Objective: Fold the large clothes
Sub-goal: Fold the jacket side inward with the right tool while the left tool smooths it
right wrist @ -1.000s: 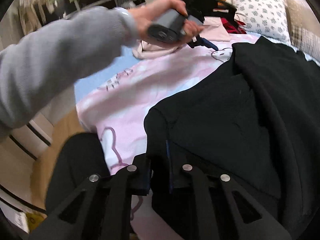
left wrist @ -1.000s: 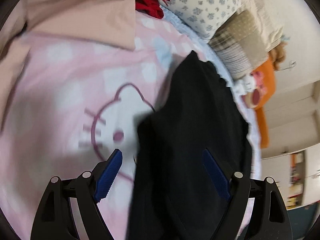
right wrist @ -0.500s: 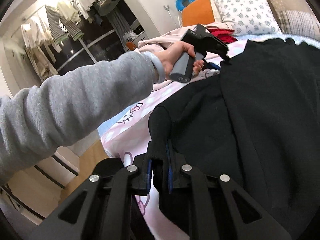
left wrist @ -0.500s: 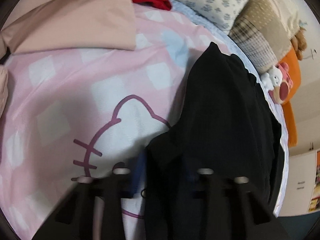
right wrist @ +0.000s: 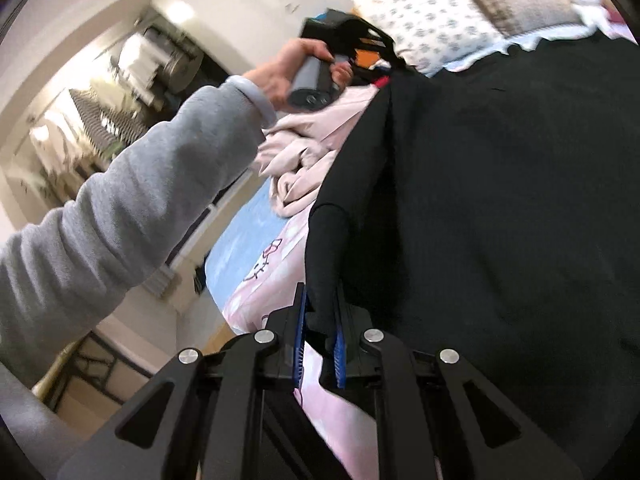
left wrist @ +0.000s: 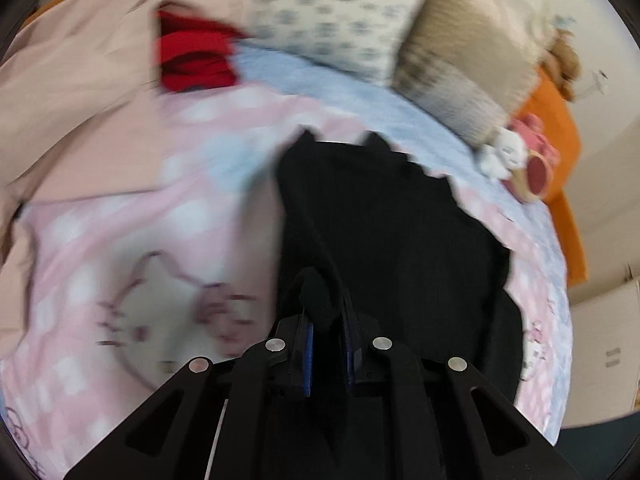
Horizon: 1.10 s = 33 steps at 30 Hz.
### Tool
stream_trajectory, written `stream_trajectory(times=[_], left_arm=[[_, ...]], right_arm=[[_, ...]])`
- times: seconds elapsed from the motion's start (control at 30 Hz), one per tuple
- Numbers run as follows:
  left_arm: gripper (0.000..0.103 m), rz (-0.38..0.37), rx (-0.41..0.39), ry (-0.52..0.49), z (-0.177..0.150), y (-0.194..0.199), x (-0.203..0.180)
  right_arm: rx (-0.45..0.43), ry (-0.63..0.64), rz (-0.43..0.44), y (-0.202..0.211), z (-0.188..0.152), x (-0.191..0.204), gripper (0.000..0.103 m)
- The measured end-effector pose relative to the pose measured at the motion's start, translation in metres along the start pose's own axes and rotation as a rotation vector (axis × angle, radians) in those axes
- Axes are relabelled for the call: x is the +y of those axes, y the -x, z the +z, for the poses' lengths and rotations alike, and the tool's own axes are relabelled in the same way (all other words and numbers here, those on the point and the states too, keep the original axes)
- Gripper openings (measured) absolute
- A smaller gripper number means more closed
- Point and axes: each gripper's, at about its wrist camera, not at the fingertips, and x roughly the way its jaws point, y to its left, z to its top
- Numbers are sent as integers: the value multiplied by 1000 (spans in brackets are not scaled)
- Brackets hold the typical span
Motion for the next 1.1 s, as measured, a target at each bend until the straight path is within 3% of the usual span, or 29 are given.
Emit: stream_trajectory(times=[0.23,0.3,0.47,0.57,0.63,0.67,0.77,0.9,1.1], left_arm=[[16,-13,37,-141,-20,-48,-102],[16,-25,60,-151,-28,-65,-116],[17,121,62,-275,-46,-110,-136],[21,124,72,-266,-55,-124,-128],[33,98,67,-285,-58,-121,-129],[45,90,70,-308,-59,-118,-133],[68,125,49,-377,-61,-102,-146],[72,102,8,-465,-68,-68,-162],[76,71,28,-455,-84,-39,-139]], right_arm=[[-67,-142,-24,45,-28,-25,8],[-77,-174,-32,56,-33,-34,8],[-75,-238,-76,63,-46,-52,8],[-55,-240,-98,61,-55,-53,8],[-48,-231,-102,58,-56,-49,8],[-47,-228,-103,58,-52,-48,8],[-36,-215,-82,56,-48,-39,7],[5,-217,-8,45,-47,-38,7],[28,-296,-4,48,-56,-55,7]])
